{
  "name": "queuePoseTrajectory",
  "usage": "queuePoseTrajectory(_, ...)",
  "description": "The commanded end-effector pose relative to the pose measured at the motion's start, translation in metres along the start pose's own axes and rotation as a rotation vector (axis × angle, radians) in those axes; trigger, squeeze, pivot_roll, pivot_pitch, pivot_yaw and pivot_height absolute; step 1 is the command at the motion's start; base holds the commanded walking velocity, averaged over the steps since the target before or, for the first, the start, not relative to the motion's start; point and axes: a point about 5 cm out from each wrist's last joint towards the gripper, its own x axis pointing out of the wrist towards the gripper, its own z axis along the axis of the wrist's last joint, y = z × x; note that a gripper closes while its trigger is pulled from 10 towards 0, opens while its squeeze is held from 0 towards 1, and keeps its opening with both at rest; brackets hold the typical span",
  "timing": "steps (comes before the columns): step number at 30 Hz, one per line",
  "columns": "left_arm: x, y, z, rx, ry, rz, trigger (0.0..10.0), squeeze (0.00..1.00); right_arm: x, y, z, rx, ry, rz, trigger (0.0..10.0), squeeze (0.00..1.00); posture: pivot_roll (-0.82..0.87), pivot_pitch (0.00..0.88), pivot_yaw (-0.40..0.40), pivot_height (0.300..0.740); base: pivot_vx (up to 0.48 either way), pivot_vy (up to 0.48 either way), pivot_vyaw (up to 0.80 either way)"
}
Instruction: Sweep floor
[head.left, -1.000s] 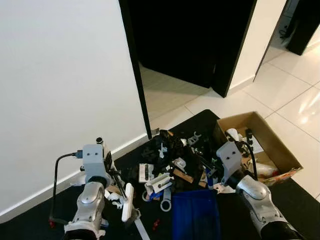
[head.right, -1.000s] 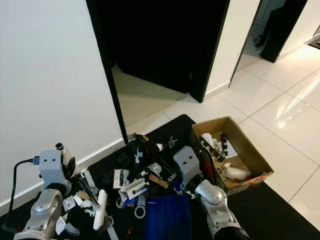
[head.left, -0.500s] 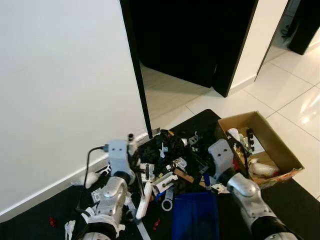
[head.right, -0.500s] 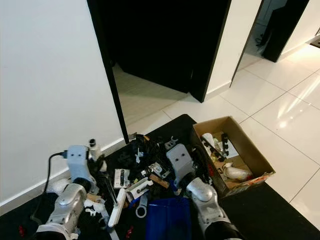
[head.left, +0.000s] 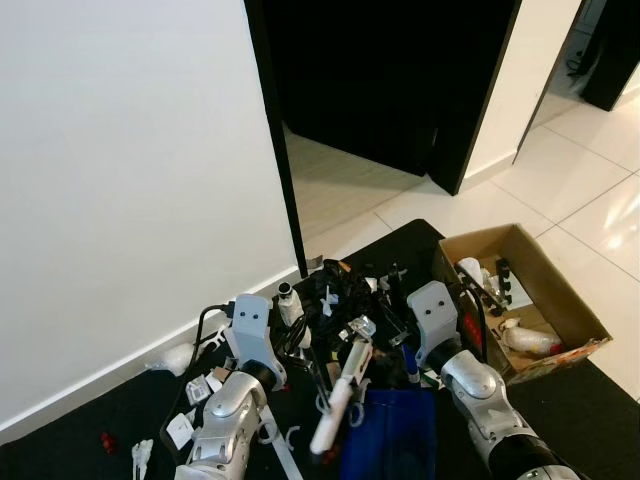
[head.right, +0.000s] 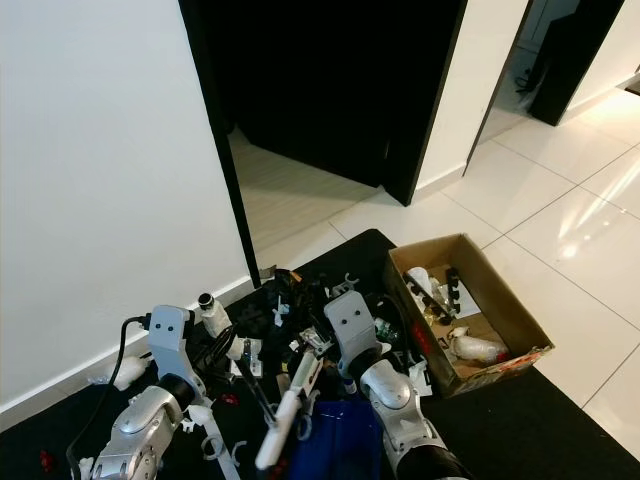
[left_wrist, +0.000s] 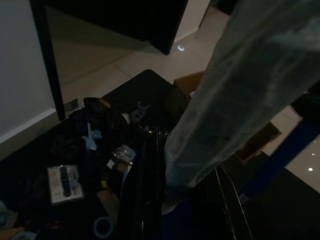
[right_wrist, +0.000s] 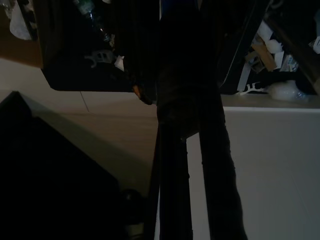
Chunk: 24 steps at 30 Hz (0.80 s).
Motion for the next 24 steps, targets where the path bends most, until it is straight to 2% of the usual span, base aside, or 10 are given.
queuePoseTrajectory(1, -0.005, 0.0, 0.005, -0.05, -0.008, -0.036, 10.0, 0.0, 0.0, 0.002, 0.0, 0.009, -0.013, -0.013, 10.0, 0.0, 0.08, 0.245, 0.076, 0.74, 0.0, 0.0, 0.0)
queuePoseTrajectory(2, -0.011, 0.009, 0.019, -0.023, -0.024, -0.025, 10.0, 0.0, 0.0, 0.001, 0.0, 0.015, -0.013, -0.023, 10.0, 0.0, 0.09, 0.245, 0.082, 0.74, 0.0, 0.0, 0.0)
queuePoseTrajectory(5, -0.018, 0.022, 0.037, 0.018, -0.044, -0.011, 10.0, 0.0, -0.002, -0.001, -0.001, 0.017, -0.012, -0.031, 10.0, 0.0, 0.09, 0.245, 0.085, 0.74, 0.0, 0.0, 0.0)
queuePoseTrajectory(9, -0.024, 0.033, 0.051, 0.06, -0.047, 0.015, 10.0, 0.0, -0.002, -0.003, -0.001, 0.015, -0.013, -0.037, 10.0, 0.0, 0.09, 0.245, 0.085, 0.74, 0.0, 0.0, 0.0)
queuePoseTrajectory(12, -0.04, 0.052, 0.077, 0.158, -0.062, 0.044, 10.0, 0.0, -0.004, -0.007, -0.002, 0.006, -0.014, -0.055, 10.0, 0.0, 0.1, 0.246, 0.089, 0.74, 0.0, 0.0, 0.0)
queuePoseTrajectory(14, -0.045, 0.057, 0.085, 0.194, -0.067, 0.056, 10.0, 0.0, -0.004, -0.009, -0.001, 0.002, -0.014, -0.061, 10.0, 0.0, 0.1, 0.246, 0.088, 0.74, 0.0, 0.0, 0.0)
queuePoseTrajectory(16, -0.045, 0.057, 0.085, 0.194, -0.067, 0.056, 10.0, 0.0, -0.004, -0.009, -0.001, 0.002, -0.014, -0.061, 10.0, 0.0, 0.1, 0.246, 0.088, 0.74, 0.0, 0.0, 0.0)
queuePoseTrajectory(19, -0.052, 0.07, 0.092, 0.269, -0.056, 0.154, 10.0, 0.0, -0.005, -0.016, 0.0, -0.034, -0.021, -0.083, 10.0, 0.0, 0.1, 0.243, 0.076, 0.74, 0.0, 0.0, 0.0)
queuePoseTrajectory(23, -0.049, 0.074, 0.081, 0.253, -0.029, 0.198, 10.0, 0.0, -0.006, -0.027, 0.005, -0.099, -0.028, -0.131, 10.0, 0.0, 0.09, 0.244, 0.071, 0.74, 0.0, 0.0, 0.0)
queuePoseTrajectory(24, -0.043, 0.072, 0.068, 0.254, 0.004, 0.212, 10.0, 0.0, -0.008, -0.035, 0.006, -0.14, -0.022, -0.153, 10.0, 0.0, 0.09, 0.244, 0.068, 0.74, 0.0, 0.0, 0.0)
